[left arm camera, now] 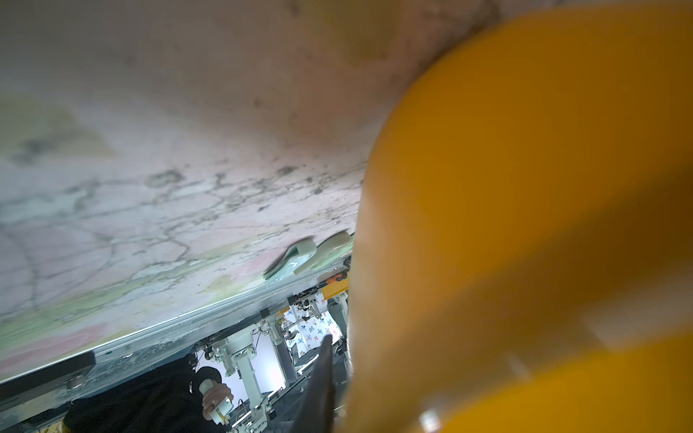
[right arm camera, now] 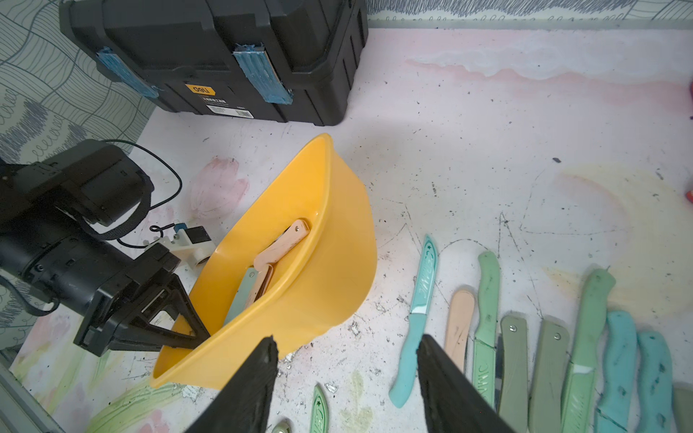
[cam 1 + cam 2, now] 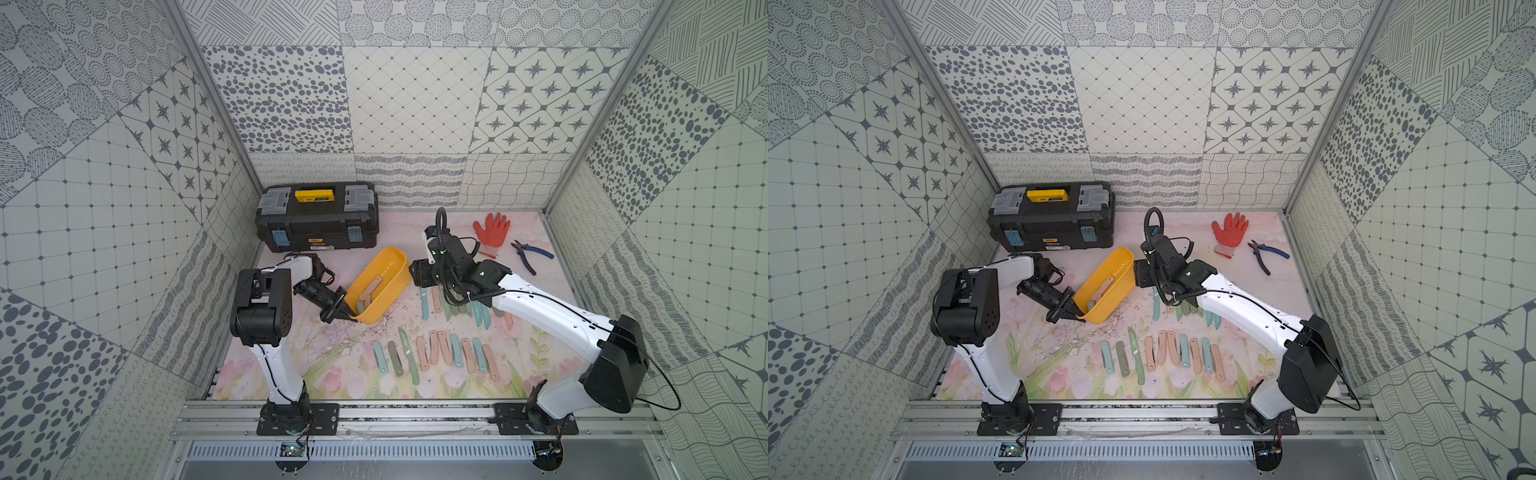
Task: Take the fruit knife out of the storage box
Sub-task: Adjust the storage box at the center of the board.
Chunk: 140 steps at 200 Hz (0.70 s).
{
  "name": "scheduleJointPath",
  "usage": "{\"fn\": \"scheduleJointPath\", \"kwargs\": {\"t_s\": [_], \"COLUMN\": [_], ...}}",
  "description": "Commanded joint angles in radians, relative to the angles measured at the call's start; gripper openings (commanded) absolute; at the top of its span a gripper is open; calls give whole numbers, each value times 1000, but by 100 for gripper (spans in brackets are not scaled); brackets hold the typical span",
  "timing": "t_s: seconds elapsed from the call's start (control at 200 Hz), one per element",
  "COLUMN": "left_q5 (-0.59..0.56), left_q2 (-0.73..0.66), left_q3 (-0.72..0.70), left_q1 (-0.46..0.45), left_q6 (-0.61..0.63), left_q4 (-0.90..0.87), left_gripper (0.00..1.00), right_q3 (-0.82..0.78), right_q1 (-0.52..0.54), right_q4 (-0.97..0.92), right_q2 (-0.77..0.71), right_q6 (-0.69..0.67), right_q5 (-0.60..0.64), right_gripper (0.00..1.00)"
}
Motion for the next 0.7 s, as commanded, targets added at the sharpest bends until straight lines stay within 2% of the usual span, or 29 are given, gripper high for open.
{"fn": "scheduleJointPath", "kwargs": {"t_s": [0.0,0.13,0.29,0.435,0.695], "left_q5": [-24,-129,-460,-678,-847], "left_q2": [-21,-36,-79,-78,-47], "left_q3": [44,93,135,176,217], "left_q1": [1,1,0,-28,-67], "left_q6": [-13,-1,18,78,129], "left_q4": [-19,-64,-108,-128,-105], "left_gripper": [0,0,0,0,0], "right_q3": [31,24,23,33,60], "right_q1": [6,5,6,7,14], "right_q4": [17,24,29,29,25], "right_q2": [14,14,14,29,73], "right_q6": [1,6,4,1,-5], "right_q5": [10,9,5,-4,-30], "right_gripper": [62,62,62,62,62]}}
